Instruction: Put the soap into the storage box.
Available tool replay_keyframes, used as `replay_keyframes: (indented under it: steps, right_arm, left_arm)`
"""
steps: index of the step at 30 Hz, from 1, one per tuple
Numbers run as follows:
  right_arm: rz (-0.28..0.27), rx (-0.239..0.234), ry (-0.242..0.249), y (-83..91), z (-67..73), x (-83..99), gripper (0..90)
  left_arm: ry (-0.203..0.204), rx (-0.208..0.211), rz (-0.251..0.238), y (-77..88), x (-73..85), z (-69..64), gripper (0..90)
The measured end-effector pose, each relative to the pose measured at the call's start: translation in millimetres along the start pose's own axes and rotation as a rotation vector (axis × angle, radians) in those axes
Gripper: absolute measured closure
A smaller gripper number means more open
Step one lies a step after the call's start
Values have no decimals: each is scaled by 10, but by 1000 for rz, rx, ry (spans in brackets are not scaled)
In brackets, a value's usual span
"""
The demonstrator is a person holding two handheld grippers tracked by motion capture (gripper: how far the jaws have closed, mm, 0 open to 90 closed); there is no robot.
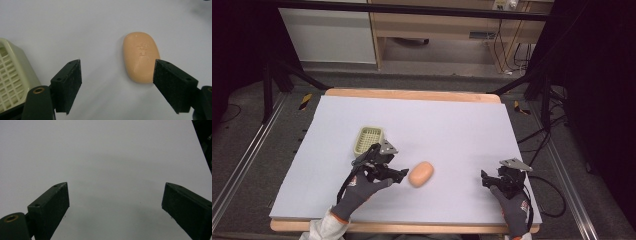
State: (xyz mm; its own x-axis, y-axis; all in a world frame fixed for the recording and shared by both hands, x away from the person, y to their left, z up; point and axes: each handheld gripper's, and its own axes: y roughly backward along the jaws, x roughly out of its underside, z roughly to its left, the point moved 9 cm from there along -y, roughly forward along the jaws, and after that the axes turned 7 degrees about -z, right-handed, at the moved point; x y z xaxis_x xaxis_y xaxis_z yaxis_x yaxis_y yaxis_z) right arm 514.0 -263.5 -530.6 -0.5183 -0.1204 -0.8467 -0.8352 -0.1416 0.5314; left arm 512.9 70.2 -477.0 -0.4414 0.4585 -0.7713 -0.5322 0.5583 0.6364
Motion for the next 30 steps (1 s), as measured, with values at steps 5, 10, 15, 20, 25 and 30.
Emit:
replay_keyframes:
  steps: [5,10,15,20,25,30]
  right_arm:
    - [1,-2,2,-2,3,0,79]
    - [1,-1,7,-5,3,0,79]
    - [1,1,10,-6,1,-2,79]
    - [1,0,8,-6,6,-4,79]
    - [1,-1,13,-8,7,-5,79]
    - [2,-1,14,-9,8,-6,79]
  left_arm:
    - [-15,11,9,-72,-45,-81,224]
    - [-24,19,18,-143,-72,-152,223]
    - [-33,25,32,-202,-106,-207,216]
    - [-50,34,57,-281,-109,-267,209]
    - [-49,37,75,-363,-107,-281,206]
    - [-57,38,90,-416,-96,-302,203]
